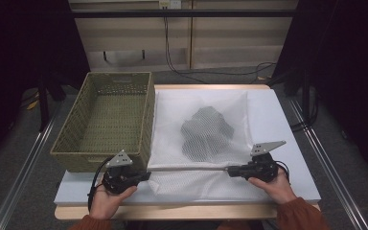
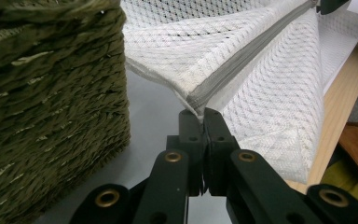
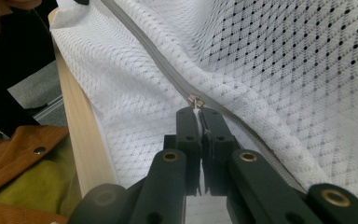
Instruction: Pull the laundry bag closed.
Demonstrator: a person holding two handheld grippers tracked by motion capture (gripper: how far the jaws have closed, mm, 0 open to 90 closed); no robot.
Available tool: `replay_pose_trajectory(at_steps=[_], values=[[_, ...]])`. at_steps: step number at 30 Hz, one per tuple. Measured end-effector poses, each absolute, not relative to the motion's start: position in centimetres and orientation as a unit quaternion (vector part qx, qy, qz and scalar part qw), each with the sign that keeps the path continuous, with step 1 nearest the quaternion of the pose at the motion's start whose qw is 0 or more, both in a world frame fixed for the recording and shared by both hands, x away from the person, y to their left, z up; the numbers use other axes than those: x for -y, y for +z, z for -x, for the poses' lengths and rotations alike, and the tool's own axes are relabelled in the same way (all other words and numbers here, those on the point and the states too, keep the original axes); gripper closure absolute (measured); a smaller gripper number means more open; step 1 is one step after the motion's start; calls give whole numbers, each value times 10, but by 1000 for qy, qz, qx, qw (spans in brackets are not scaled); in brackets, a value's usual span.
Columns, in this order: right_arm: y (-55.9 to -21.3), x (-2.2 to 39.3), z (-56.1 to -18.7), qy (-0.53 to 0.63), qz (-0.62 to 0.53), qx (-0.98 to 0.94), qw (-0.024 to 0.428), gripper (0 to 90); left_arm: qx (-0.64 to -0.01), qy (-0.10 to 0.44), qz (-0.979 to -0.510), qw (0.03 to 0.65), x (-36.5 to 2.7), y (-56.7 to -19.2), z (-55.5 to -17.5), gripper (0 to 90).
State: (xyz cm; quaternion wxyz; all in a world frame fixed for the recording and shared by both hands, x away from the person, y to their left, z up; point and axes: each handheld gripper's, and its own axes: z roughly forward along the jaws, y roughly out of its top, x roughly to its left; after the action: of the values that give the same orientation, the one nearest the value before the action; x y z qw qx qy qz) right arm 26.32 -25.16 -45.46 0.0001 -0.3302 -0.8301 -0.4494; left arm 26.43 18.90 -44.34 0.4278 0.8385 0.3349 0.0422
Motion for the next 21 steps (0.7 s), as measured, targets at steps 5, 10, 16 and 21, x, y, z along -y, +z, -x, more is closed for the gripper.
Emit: replay_pose_trajectory(at_steps=[5,10,16,21], values=[[-454,253,-263,-448,335,829,1,867,-333,41,-839,429,-189,-444,-264,881],[-454,255,-262,-449,335,828,-1,867,-333,41,-839,429,-189,-443,-264,881],[-456,260,-260,-447,343,826,-2,867,-333,41,-840,427,-189,-443,-264,881],[-456,261,-260,-446,345,826,-4,867,-333,41,-839,428,-189,-443,-264,881]])
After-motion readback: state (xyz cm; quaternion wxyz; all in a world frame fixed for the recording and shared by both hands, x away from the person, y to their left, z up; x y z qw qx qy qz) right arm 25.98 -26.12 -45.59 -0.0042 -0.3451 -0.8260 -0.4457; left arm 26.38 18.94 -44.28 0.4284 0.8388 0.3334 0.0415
